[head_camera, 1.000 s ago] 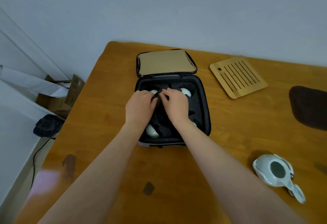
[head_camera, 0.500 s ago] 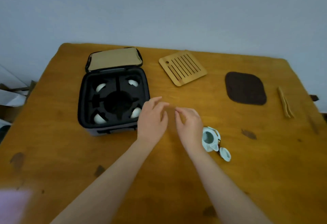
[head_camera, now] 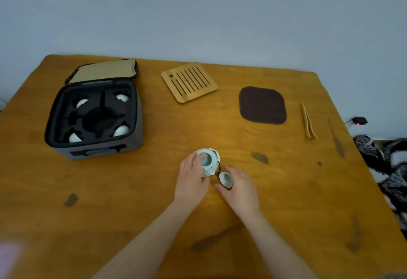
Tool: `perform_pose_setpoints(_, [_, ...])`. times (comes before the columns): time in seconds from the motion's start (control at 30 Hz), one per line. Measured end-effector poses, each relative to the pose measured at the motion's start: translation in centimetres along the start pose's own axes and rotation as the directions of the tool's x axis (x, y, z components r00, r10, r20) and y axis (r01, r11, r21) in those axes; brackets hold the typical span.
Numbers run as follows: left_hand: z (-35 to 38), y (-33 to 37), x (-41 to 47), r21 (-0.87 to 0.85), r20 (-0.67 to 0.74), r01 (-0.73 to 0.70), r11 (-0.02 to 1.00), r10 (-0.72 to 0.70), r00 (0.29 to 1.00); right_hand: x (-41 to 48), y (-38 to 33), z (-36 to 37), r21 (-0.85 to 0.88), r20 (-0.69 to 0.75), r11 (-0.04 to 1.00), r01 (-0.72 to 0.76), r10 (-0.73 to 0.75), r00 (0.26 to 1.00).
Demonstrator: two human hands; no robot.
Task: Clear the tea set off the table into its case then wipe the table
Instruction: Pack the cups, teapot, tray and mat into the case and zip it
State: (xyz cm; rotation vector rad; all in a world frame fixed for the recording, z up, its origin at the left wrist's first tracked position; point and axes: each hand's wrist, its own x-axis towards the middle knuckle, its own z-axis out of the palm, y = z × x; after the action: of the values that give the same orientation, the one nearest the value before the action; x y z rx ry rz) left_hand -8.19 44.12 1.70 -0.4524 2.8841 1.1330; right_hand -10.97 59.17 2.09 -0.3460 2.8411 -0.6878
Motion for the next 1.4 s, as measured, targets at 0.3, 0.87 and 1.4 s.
perform_pose_setpoints(0.3, [1.5,1.1,-3.0,0.028,-0.101,0.020,0.999,-0.017,0.995,0.0,2.3,1.9,-0.215,-0.102,0.962,0.170,-0.196,0.975])
perform_pose_setpoints(0.87, [-0.7,3.5,-0.3,-0.252,-0.057,0.101,0.963,-0.119,0.991,3.6,-1.8,-3.2,0.558,0.151,0.828,-0.051,-0.041,0.988])
perform_pose_setpoints(1.4, [-1.8,1.9,2.7,-0.188,0.021,0.419,0.888,-0.423,0.906,9.7,-3.0,-2.3,0.216,0.351,0.974,0.068,-0.142,0.926])
